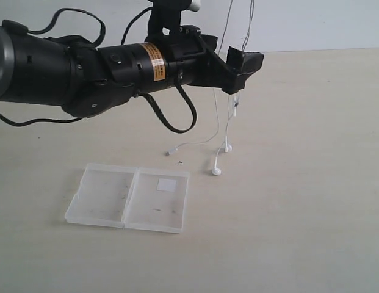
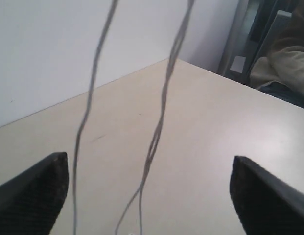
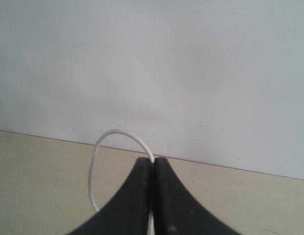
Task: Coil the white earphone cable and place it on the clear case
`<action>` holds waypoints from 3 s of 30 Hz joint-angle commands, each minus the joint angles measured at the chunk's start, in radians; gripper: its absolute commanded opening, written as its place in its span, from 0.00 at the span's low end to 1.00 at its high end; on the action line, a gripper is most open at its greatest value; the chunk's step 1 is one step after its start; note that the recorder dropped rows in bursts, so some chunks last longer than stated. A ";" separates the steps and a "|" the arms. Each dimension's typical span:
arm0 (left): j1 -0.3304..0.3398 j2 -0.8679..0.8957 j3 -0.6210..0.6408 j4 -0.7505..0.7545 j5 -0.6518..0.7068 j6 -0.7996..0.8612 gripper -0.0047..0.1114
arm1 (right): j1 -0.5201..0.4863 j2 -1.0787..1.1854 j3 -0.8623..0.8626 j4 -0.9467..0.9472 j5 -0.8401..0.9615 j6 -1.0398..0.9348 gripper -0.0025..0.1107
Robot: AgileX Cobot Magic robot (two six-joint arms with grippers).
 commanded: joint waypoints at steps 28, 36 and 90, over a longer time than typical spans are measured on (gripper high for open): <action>-0.003 0.100 -0.132 -0.054 -0.003 0.075 0.77 | 0.001 -0.005 -0.004 -0.009 -0.027 -0.029 0.02; -0.003 0.100 -0.132 -0.052 0.003 0.075 0.77 | 0.001 -0.005 -0.004 -0.011 -0.035 -0.039 0.02; -0.003 -0.121 -0.023 0.230 0.134 -0.259 0.77 | 0.001 -0.093 -0.004 -0.053 -0.011 -0.054 0.02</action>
